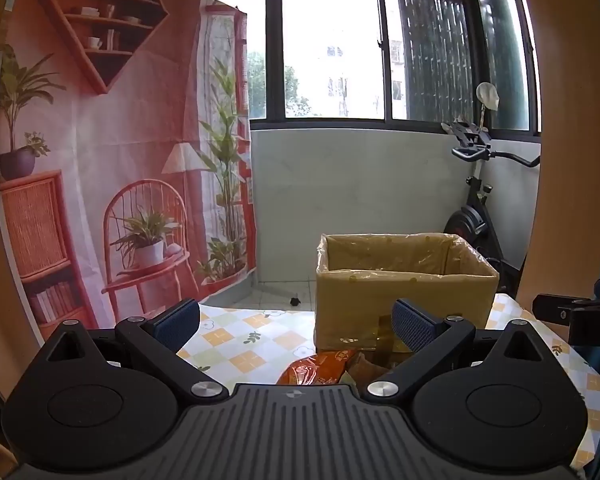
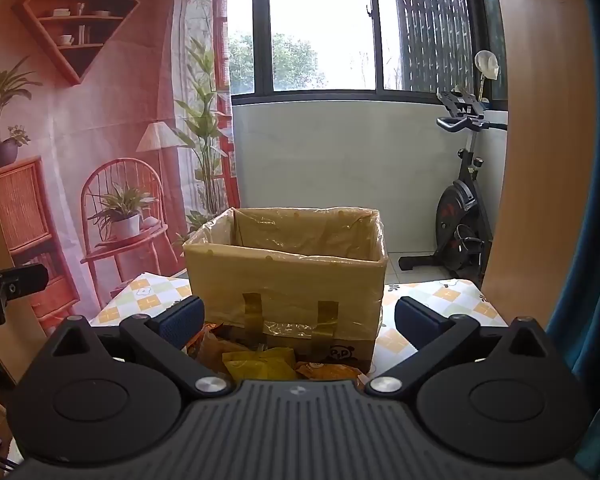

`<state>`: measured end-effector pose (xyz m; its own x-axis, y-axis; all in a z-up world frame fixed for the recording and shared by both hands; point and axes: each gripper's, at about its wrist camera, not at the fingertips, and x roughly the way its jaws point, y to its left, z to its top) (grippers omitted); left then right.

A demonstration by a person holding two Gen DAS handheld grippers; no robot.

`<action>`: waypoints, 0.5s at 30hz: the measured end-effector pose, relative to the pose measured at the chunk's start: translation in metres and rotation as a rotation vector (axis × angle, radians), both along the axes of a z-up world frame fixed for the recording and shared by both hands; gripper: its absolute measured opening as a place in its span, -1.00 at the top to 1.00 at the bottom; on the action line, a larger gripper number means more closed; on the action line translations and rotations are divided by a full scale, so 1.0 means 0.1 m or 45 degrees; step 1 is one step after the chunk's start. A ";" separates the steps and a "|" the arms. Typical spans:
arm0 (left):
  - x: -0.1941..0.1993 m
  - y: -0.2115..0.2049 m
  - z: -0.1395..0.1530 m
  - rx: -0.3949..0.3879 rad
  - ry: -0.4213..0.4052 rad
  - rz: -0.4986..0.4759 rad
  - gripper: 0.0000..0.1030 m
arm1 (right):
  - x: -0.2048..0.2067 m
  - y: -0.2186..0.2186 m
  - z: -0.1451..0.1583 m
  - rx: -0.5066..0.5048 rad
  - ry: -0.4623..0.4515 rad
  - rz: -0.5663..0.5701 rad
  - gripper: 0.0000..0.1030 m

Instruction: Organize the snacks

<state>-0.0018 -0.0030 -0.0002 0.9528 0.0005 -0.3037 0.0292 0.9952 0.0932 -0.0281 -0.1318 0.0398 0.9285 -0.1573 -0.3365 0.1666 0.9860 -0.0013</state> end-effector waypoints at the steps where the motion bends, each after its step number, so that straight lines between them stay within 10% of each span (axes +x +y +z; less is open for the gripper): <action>1: -0.03 0.01 -0.01 -0.004 -0.013 0.015 -1.00 | 0.00 0.00 0.00 0.000 0.001 -0.003 -1.00; 15: 0.00 0.04 -0.01 -0.028 -0.016 0.015 -1.00 | 0.01 -0.03 -0.02 0.013 0.003 -0.007 -1.00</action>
